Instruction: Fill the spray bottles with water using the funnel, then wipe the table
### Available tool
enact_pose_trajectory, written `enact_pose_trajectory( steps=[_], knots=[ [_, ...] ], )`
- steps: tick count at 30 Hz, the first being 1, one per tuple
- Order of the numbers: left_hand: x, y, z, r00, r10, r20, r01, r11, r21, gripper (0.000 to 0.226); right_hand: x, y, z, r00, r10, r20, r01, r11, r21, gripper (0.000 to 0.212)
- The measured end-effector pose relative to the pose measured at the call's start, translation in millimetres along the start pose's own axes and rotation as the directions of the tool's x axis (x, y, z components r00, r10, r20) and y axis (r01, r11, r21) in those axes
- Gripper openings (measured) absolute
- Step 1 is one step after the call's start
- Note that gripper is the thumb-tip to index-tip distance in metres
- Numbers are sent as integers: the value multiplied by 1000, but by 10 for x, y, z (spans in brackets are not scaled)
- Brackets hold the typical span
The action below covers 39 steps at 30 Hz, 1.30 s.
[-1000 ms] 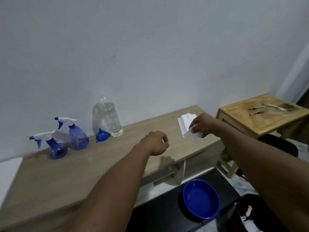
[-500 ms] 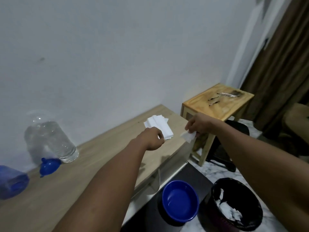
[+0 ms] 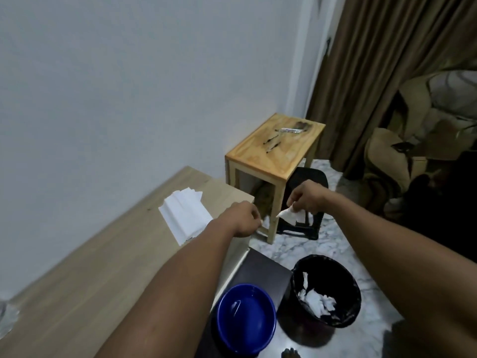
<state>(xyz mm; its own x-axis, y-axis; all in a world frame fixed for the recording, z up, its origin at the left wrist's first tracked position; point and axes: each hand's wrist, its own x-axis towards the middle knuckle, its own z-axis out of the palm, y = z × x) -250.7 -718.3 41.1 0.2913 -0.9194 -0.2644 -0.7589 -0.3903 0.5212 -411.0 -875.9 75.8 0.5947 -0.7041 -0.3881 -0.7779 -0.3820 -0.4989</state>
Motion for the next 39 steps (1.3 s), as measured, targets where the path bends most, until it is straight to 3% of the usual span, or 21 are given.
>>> enact_pose_trajectory(
  steps=[9,19,23,29,33,39],
  knots=[
    [1131,680,635,989,-1,150,2,1000,-5,24,573,1344,-159,988,151,-20,-147,981,124,3],
    [1926,1292,1578,941,-14,339,23,999,-22,19,1014,2728,95,941,333,66,-339,928,153,27],
    [2106,1354,1754,925,-34,378,43,999,-15,20,1091,2983,213,926,360,110,-373,918,133,8],
    [2272,1368,1832,919,-57,391,59,998,6,20,1209,3114,230,916,380,126,-390,919,60,21],
    [2313,1319,1864,915,-81,396,85,996,8,19,1281,3148,209,907,402,128,-406,914,10,19],
    [2311,1252,1843,920,-103,378,112,994,-2,17,1269,3113,162,924,354,144,-354,935,-28,37]
  ],
)
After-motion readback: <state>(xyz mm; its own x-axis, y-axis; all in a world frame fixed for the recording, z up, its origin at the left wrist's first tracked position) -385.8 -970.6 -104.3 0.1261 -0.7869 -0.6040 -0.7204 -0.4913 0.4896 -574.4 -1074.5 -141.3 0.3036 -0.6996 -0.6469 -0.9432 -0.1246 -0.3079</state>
